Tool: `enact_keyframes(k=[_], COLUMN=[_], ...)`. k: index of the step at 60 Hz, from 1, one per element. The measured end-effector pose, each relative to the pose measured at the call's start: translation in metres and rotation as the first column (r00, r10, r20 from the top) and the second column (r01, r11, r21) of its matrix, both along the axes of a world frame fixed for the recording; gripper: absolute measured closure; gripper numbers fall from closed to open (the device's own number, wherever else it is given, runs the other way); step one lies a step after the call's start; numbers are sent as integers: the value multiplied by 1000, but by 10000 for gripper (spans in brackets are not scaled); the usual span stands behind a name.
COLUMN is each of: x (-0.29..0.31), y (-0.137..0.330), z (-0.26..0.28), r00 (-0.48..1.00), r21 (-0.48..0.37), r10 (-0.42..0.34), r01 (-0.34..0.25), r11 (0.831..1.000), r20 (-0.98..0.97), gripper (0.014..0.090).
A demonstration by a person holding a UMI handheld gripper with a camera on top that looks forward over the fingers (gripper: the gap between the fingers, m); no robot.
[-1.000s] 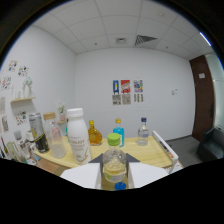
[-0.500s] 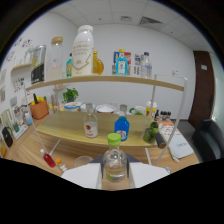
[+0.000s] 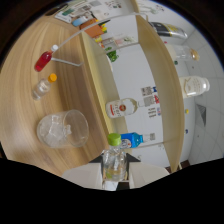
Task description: Make me a cup of Vodka Sunrise.
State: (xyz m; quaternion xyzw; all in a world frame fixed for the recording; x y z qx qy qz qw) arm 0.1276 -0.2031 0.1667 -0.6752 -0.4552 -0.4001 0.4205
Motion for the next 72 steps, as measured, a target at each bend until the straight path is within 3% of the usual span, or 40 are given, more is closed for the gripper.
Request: enact_keyframes(k=[11, 27, 43, 52, 61, 68, 72], x=[-8, -6, -11, -13, -23, -31, -28], y=[4, 1, -5, -4, 0, 1, 2], z=[11, 25, 21, 28, 49, 71, 78], r00=[918, 773, 798, 904, 999, 901, 781], r21=[-12, -61, -70, -17, 60, 119, 136], r10=[126, 145, 136, 76, 8, 14, 8], r01=[-131, -137, -117, -76, -6, 42, 99], r11=[991, 989, 991, 997, 998, 992, 986], r20=[376, 617, 587, 421, -40, -434, -624], gripper=[694, 693, 693, 692, 690, 692, 691])
